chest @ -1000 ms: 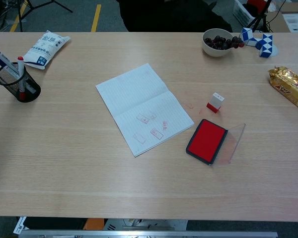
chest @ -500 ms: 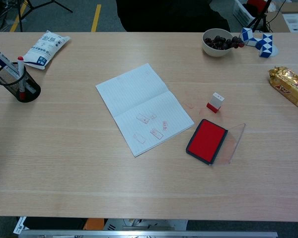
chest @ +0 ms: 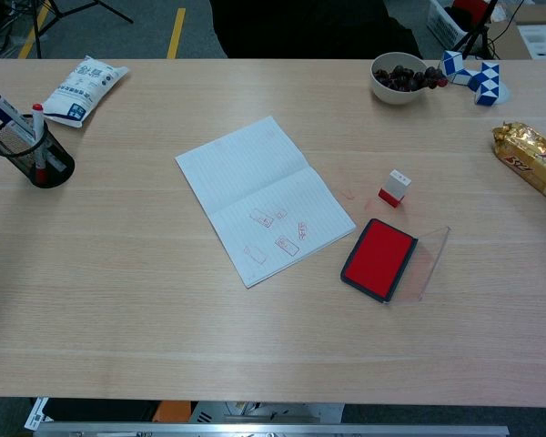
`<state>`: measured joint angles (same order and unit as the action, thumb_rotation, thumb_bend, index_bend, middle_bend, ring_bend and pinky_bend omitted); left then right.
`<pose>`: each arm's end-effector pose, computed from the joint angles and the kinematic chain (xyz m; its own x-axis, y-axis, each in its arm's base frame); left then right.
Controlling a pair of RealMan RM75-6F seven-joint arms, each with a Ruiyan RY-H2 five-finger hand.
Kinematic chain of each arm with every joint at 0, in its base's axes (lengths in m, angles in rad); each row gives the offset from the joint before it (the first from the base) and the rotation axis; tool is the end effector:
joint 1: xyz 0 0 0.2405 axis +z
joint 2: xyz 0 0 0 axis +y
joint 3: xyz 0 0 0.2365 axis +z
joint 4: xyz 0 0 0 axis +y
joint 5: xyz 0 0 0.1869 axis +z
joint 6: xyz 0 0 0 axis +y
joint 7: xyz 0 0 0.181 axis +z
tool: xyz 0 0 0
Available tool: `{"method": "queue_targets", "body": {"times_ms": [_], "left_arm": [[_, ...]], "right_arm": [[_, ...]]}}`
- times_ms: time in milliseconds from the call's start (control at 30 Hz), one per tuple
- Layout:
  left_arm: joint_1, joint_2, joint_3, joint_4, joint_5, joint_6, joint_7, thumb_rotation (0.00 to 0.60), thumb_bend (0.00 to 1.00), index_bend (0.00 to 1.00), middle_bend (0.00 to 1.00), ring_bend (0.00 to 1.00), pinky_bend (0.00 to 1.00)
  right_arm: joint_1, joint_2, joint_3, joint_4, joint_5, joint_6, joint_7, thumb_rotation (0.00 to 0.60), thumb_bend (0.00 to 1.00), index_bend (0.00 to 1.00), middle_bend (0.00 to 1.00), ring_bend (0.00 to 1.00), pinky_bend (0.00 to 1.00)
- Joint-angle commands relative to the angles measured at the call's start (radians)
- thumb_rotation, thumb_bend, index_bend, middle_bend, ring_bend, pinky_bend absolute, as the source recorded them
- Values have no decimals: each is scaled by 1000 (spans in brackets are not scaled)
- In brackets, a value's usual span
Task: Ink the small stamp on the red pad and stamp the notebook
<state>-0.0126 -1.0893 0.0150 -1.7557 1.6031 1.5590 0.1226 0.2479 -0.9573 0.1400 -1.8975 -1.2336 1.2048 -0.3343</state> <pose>-0.2583 0.1814 0.1651 0.4075 0.0176 0.9131 0.9126 -0.0441 -0.4064 -0.2471 -0.2624 0.1713 0.5273 -0.1739 0.8317 -0.8454 -0.0091 0.5341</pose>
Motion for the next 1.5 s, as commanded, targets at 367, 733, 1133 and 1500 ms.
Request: {"method": "queue_targets", "body": {"times_ms": [367,733,1133,1500], "left_arm": [[16,0,5,7,-2,18,-18,600,117,18,169,202,123],[16,-2,6,9,0,16,-19,600,117,18,169,202,123],[10,-1,3,4,2,8,-11,600,117,18,169,202,123],[7,-1,3,6,1,2,-9,600,117,18,169,202,123]], "right_arm": [[202,-150,14,69,201,-201,-190,600,279,524,416,320,305],[318,-292,0,161,348,-243,-299,600,264,524,336,190,289],[398,-417,-42,253,460,-228,-409,600,159,488,335,189,289],[453,-497,-58,306,550,-198,-484,600,159,488,335,188,289]]}}
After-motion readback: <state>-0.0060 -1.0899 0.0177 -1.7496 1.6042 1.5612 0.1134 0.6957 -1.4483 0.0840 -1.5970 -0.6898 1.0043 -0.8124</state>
